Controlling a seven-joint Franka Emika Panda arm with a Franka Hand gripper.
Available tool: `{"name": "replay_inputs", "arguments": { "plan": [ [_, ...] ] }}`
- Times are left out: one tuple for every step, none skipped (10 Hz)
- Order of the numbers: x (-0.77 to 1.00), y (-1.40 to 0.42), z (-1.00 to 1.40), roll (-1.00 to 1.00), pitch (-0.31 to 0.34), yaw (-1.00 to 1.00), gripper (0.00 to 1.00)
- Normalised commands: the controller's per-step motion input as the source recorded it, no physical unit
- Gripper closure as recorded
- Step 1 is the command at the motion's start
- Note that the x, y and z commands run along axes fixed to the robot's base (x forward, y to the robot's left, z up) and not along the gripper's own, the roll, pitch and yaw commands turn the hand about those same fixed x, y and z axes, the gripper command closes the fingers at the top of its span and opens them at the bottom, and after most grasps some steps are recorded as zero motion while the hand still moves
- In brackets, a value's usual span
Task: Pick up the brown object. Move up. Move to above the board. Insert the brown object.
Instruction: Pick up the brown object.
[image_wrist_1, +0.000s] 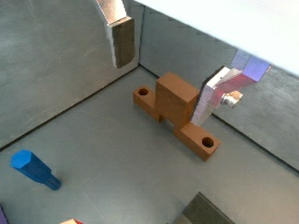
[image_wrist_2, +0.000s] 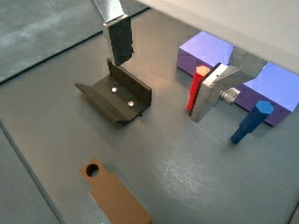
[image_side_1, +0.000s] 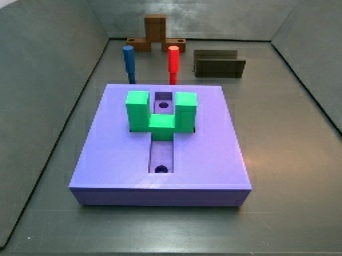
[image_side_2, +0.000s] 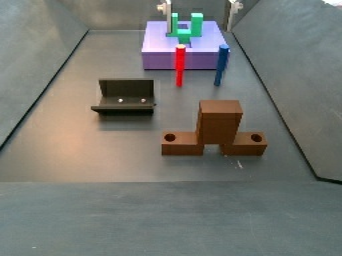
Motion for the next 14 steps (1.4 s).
{"name": "replay_inputs", "arguments": {
  "plan": [
    [-0.13,0.66,-0.56,0.0,0.0,-0.35,0.0],
    [-0.22,0.66,-0.62,0.0,0.0,-0.35,0.0],
    [-0.37,0.75,-0.61,0.0,-0.007,-0.23,0.0],
    [-0.44,0.72,-0.54,0.0,-0.069,-0.22,0.0],
    [-0.29,0.6,-0.47,0.0,-0.077,-0.27,0.0],
    [-0.21,0.53,-0.45,0.0,-0.057,-0.25,0.0],
    [-0.12,0.35,-0.29,0.0,-0.044,-0.19,0.0],
    [0.03,0.0,-0.18,-0.02,0.0,-0.15,0.0],
    [0.0,0.15,-0.31,0.0,0.0,-0.2,0.0],
    [0.13,0.1,-0.24,-0.01,0.0,-0.1,0.0],
    [0.2,0.13,-0.33,0.0,0.0,-0.07,0.0],
    [0.18,0.15,-0.35,0.0,0.0,-0.03,0.0],
    [0.15,0.1,-0.35,0.0,0.0,-0.02,0.0],
    [0.15,0.0,-0.29,-0.03,0.0,0.0,0.0]
  ]
}}
